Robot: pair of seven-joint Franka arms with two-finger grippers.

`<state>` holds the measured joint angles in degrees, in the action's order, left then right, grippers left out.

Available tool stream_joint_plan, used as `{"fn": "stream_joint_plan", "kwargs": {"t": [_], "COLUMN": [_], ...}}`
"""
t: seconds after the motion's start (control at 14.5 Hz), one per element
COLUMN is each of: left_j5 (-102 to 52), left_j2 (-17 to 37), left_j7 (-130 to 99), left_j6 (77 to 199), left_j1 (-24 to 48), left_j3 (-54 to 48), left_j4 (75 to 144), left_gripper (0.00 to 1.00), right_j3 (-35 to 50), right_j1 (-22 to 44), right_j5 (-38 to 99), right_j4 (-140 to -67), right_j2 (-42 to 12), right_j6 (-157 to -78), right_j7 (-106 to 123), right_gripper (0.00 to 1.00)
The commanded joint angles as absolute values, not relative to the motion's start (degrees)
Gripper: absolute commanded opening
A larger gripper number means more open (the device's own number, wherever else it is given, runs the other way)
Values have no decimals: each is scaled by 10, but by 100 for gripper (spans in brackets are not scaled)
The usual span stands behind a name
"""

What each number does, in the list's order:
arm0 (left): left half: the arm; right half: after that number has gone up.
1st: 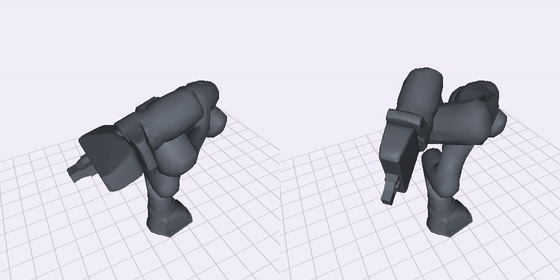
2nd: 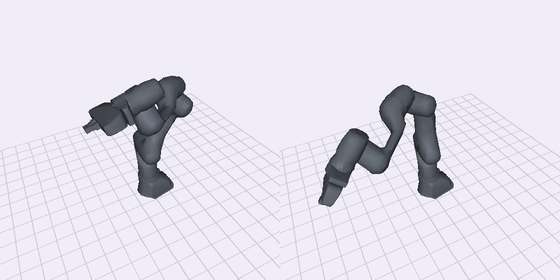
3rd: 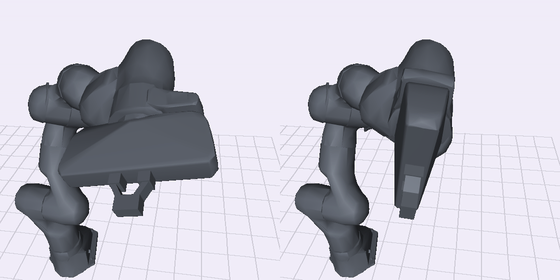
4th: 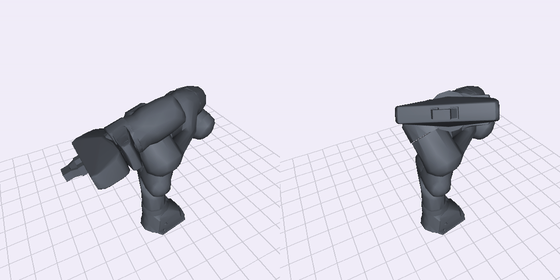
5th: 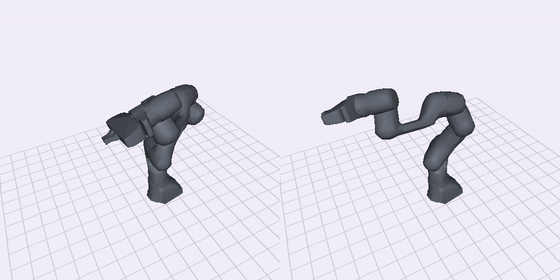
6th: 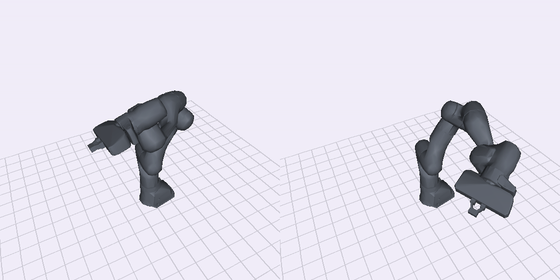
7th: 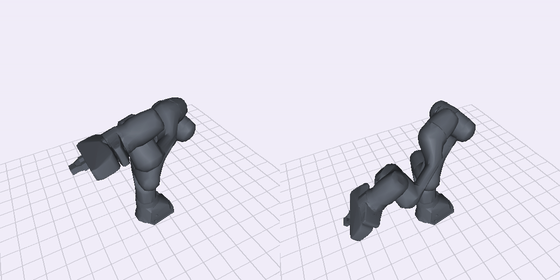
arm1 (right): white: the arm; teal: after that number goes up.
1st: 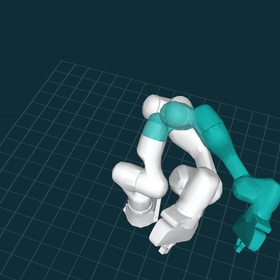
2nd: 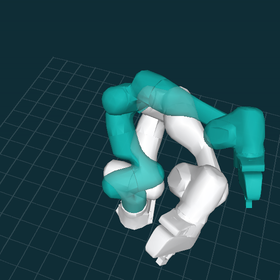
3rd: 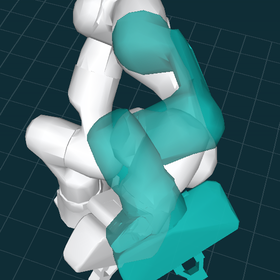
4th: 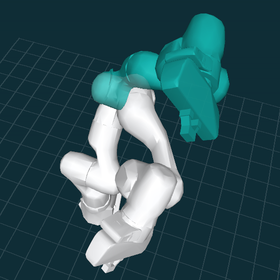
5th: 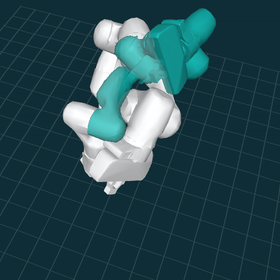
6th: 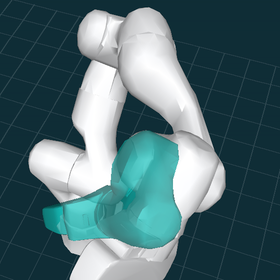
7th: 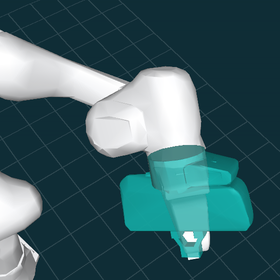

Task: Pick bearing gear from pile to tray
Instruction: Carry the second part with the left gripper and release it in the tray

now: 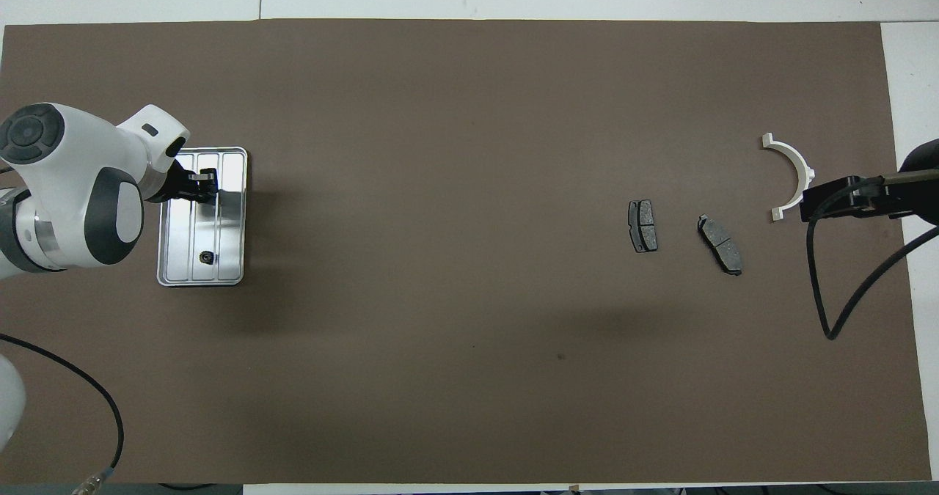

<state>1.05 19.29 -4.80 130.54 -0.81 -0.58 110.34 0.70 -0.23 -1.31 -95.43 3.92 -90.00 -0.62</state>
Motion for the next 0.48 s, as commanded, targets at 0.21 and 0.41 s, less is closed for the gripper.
{"fn": "stream_joint_plan", "kwargs": {"t": [0.21, 0.41], "left_j5": [3, -4], "left_j2": [58, 2], "left_j7": [-46, -48], "left_j6": [1077, 1004], "left_j1": [-23, -20], "left_j3": [-10, -9], "left_j4": [1056, 1049], "left_gripper": [100, 100], "right_j3": [13, 14], "right_j1": [-11, -11], "right_j5": [-5, -5], "right_j4": [-943, -944], "right_j2": [41, 45], "right_j6": [-893, -892], "right_j7": [4, 4], "right_gripper": [100, 100]}}
